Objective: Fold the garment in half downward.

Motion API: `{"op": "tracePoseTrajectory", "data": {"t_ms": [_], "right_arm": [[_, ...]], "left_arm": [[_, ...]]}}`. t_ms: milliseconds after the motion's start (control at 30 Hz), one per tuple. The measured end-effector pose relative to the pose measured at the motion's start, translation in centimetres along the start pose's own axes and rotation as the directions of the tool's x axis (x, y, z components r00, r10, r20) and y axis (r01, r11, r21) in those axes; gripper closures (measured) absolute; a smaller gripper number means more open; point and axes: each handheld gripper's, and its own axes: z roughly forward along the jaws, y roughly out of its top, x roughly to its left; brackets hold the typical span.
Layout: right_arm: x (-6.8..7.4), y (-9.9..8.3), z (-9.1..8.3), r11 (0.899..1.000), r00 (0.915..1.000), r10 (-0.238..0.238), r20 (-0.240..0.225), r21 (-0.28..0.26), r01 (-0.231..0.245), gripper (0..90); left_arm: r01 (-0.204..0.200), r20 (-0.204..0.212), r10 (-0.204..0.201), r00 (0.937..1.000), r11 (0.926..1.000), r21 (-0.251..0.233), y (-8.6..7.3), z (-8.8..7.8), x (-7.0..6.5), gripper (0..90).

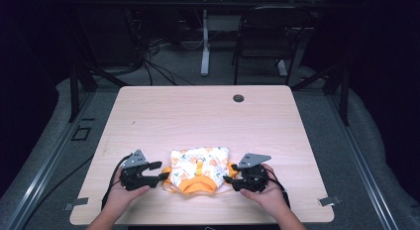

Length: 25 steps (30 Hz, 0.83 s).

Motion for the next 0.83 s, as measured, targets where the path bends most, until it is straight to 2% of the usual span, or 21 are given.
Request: {"op": "tracePoseTrajectory", "data": {"t_ms": [100, 200, 367, 500, 633, 733, 833], "right_arm": [[-0.1, -0.4, -0.2, 1.0, 0.9999, 0.011, 0.003, 0.002, -0.011, 46.8], [-0.2, -0.8, -0.3, 1.0, 0.9998, 0.019, 0.007, 0.01, -0.019, 46.8], [-0.3, -1.3, -0.4, 1.0, 0.9994, 0.025, 0.022, 0.019, -0.025, 47.0], [-0.6, -1.6, 0.0, 0.999, 0.9985, 0.031, 0.045, 0.009, -0.032, 48.0], [-1.0, -2.0, 0.7, 0.998, 0.9979, 0.047, 0.044, 0.032, -0.048, 48.2], [-1.1, -2.1, 0.7, 0.998, 0.9977, 0.05, 0.045, 0.04, -0.052, 48.2], [-1.1, -2.2, 0.9, 0.998, 0.9973, 0.052, 0.053, 0.035, -0.054, 48.2]], "left_arm": [[0.002, -0.013, -0.002, 0.9999, 0.9999, 0.014, -0.3, -0.4, 0.2, 44.9], [0.031, -0.017, -0.031, 0.9994, 0.9993, 0.02, -0.7, -0.6, 0.5, 45.1], [0.024, -0.051, -0.021, 0.9985, 0.9984, 0.051, -1.1, -0.3, 1.0, 45.1], [0.039, -0.043, -0.037, 0.9984, 0.9977, 0.056, -1.3, 0.1, 1.0, 45.1], [0.033, -0.04, -0.03, 0.9987, 0.9974, 0.064, -1.2, 0.5, 1.0, 45.1], [0.017, -0.055, -0.013, 0.9984, 0.9974, 0.069, -1.2, 0.6, 1.0, 45.1], [0.024, -0.049, -0.02, 0.9986, 0.9973, 0.07, -1.2, 0.6, 1.0, 45.1]]}}
